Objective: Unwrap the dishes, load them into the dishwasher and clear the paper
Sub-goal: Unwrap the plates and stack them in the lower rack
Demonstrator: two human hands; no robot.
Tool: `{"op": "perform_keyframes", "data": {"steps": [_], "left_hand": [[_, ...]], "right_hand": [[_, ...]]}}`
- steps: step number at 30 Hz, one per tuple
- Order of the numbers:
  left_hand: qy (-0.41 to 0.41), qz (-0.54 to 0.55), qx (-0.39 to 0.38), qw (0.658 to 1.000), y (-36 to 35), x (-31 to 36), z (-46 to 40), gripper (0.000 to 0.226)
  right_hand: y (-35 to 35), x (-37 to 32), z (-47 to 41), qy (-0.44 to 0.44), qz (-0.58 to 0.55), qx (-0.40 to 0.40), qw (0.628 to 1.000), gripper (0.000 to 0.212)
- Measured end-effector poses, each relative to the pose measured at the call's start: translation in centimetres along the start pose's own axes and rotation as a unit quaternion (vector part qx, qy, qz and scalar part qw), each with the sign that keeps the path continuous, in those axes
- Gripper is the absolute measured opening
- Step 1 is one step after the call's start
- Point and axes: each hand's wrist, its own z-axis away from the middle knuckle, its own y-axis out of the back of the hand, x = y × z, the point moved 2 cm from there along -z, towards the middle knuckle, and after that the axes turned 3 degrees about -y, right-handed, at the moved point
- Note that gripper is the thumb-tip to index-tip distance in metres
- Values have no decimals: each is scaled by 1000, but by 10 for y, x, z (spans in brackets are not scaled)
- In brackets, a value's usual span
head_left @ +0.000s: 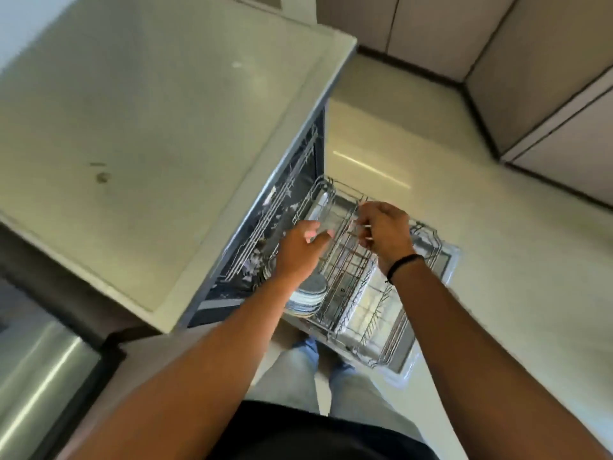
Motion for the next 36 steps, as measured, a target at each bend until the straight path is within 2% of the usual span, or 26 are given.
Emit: {"op": "perform_keyframes", "data": {"steps": [3, 4, 7, 11, 17, 21, 24, 28, 31, 36], "left_hand": [[-26, 19, 29, 999, 26, 49, 28, 28], [-49, 32, 72, 996, 46, 64, 49, 22], [-46, 39, 119, 991, 70, 82, 70, 27], [-53, 96, 245, 963, 155, 83, 131, 25], [-36, 177, 432, 883, 269, 31, 231, 25], [-27, 254, 519, 816, 333, -26, 315, 17], [-11, 270, 584, 765, 373, -81, 387, 24], [11, 301, 655, 693, 414, -154, 482, 18], [31, 319, 696, 643, 434, -199, 534, 11], [49, 356, 726, 586, 442, -243, 574, 11]], "right_hand": [[-8, -32, 31, 31, -33, -22, 999, 20], [-23, -47, 55, 47, -33, -55, 997, 19], [-50, -53, 74, 71, -17, -90, 993, 14], [-126, -60, 141, 105, 59, -209, 970, 15], [-243, -29, 246, 138, 167, -353, 910, 18], [-318, 24, 322, 175, 229, -430, 856, 17], [-372, 83, 383, 168, 273, -491, 810, 16], [-429, 166, 472, 140, 329, -571, 739, 15], [-456, 212, 523, 115, 354, -610, 699, 15], [-478, 273, 556, 95, 411, -626, 656, 19]]}}
